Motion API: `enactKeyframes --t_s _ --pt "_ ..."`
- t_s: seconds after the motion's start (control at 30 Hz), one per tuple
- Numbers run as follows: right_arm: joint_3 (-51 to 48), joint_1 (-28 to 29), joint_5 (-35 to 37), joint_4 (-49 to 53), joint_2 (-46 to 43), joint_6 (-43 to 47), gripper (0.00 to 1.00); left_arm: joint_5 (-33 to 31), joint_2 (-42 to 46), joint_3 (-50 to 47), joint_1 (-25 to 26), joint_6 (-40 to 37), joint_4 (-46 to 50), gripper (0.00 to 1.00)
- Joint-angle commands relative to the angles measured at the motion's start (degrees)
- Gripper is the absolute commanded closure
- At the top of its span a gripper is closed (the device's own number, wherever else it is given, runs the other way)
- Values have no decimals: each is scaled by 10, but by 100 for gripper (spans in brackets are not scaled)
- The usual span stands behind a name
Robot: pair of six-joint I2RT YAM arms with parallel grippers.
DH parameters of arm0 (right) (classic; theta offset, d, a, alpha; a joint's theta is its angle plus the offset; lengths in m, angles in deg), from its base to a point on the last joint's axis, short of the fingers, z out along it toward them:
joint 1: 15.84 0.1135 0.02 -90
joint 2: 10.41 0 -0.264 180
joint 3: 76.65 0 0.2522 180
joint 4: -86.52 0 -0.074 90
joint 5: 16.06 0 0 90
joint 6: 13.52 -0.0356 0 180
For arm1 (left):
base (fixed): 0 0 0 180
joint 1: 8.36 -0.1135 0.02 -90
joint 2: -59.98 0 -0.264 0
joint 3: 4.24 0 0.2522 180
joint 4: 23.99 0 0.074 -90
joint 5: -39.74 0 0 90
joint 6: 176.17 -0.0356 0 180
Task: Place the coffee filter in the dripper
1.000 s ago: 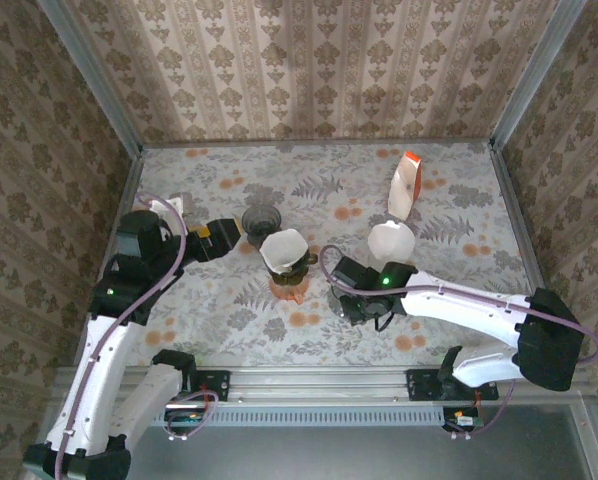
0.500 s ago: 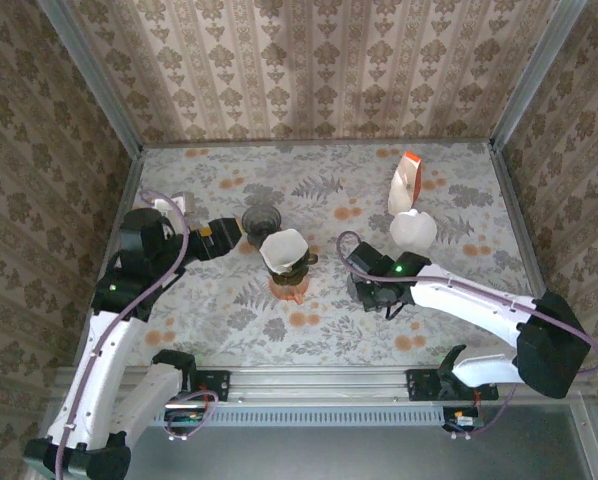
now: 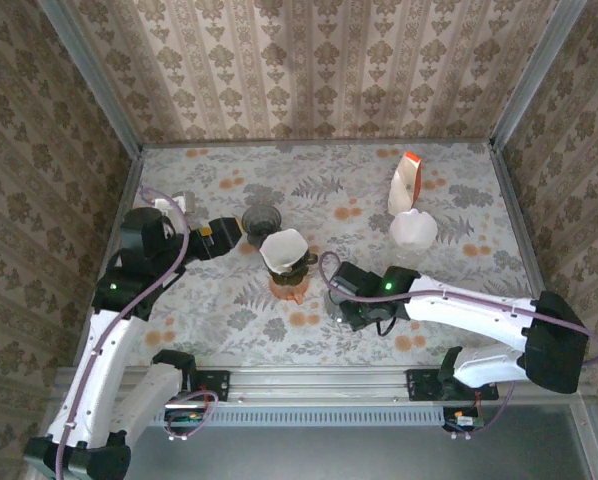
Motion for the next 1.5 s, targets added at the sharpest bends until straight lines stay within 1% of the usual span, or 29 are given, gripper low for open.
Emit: enactKeyframes --t_s 0.0,0.2,0.33,0.43,0.5,0.67,0.7,0.77,0.83,0.9,0.97,1.03,1.13,1.2,1.23,1.37,1.47 --pt "21 6 4 -4 13 -19 100 -7 -3 -4 -6 -9 -14 0" --pt "41 6 21 8 45 -15 99 -8 -4 -11 -7 -11 -13 0" --pt "46 0 29 3 47 -19 91 -9 -2 -20 -8 -7 -17 0" --pt "48 -1 34 5 47 -23 76 -7 -2 -27 -10 -3 -22 0" --pt "47 -2 35 5 46 -24 68 -7 -3 -31 -11 -1 -26 0" --pt "51 -2 40 8 31 -28 44 -4 -3 -48 -17 12 -40 1" --pt "51 -1 41 8 26 -28 41 -2 -3 -53 -18 18 -46 3" --pt "53 -2 47 9 13 -28 35 6 -7 -67 -25 31 -63 10" --pt "53 -2 57 8 -6 -28 31 17 -14 -83 -29 42 -80 20" --pt "56 -2 68 11 -26 -29 28 31 -25 -107 -29 45 -112 27" --pt "60 -2 80 14 -44 -29 27 27 -45 -132 -26 44 -130 28" --pt "63 -3 87 14 -62 -31 26 4 -65 -153 -12 39 -138 28" --pt "68 -7 93 15 -85 -32 26 -49 -89 -183 20 32 -173 26" --pt "71 -11 96 18 -97 -30 25 -66 -111 -197 30 35 -208 28" --pt "73 -14 97 20 -101 -29 25 -71 -124 -205 31 40 -233 31" --pt "73 -21 97 28 -117 -29 25 -74 -178 -235 32 50 -331 37" --pt "68 -25 98 33 -127 -29 24 -59 -221 -249 34 55 -400 38"
